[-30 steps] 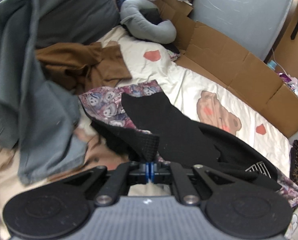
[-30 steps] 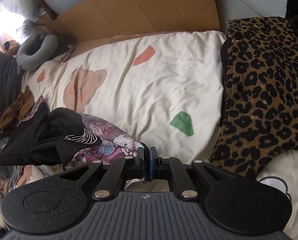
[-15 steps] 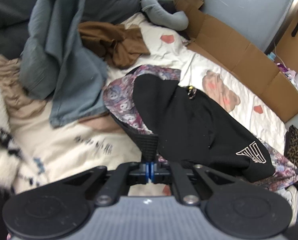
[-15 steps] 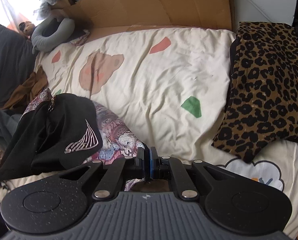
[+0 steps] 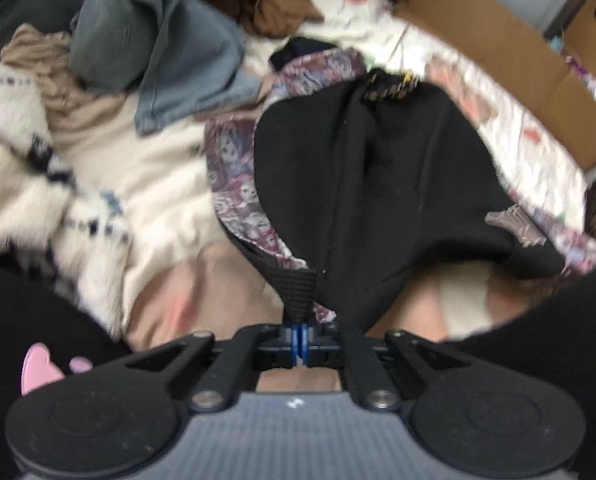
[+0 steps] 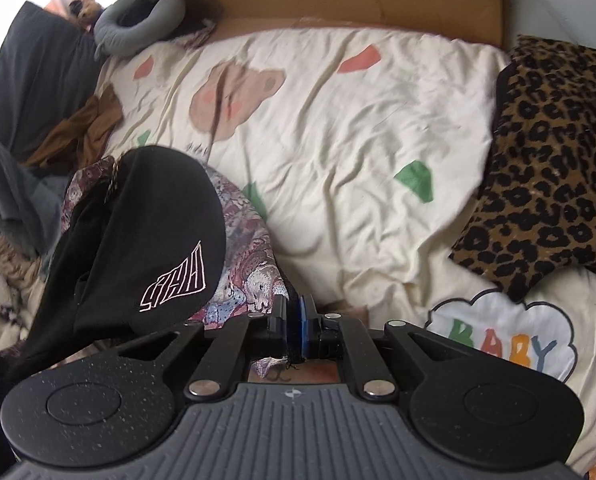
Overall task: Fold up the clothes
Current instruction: 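Lower the jacket onto the bed with both tools, left tool opening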
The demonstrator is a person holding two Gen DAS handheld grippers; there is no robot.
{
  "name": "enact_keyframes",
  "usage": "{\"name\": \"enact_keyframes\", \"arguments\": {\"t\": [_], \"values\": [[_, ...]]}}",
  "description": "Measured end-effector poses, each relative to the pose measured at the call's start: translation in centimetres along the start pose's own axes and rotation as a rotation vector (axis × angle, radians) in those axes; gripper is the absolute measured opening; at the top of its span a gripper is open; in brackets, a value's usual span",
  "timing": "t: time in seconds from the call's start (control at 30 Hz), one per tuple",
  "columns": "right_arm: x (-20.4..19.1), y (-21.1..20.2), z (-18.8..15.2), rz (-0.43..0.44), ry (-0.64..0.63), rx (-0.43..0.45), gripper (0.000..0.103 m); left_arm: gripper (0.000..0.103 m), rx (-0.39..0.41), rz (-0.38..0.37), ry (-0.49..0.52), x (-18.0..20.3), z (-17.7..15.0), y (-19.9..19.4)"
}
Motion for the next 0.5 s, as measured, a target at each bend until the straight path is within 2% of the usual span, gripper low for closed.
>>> {"name": "enact_keyframes", "arguments": {"t": [0.37, 0.47, 0.5], "values": [[-2.1, 2.4, 1.3, 0.006, -0.082, -0.029, 0.011, 0.003, -0.144, 0.010, -0.064, -3.8, -6.5, 1.2], [-2.6, 3.1, 2.0, 0.008, -0.089, -0.030, 0.011, 0.012, -0.178, 0.015, -0.102, -4.7, -7.1, 0.8], [-2.8, 3.3, 2.2, 0.012, -0.091, -0.029, 0.012, 0.012, -0.168, 0.026, -0.103, -4.8, -6.9, 0.2]]}}
Point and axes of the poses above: each gripper's, at about its wrist camera, not at the fingertips, and y roughly the way its jaws point, x to its right, z to its top, the point moved 3 cm from there along y, roughly the way its jaws point, and after that the axes turned 11 degrees about -z, right-handed, at the moved point
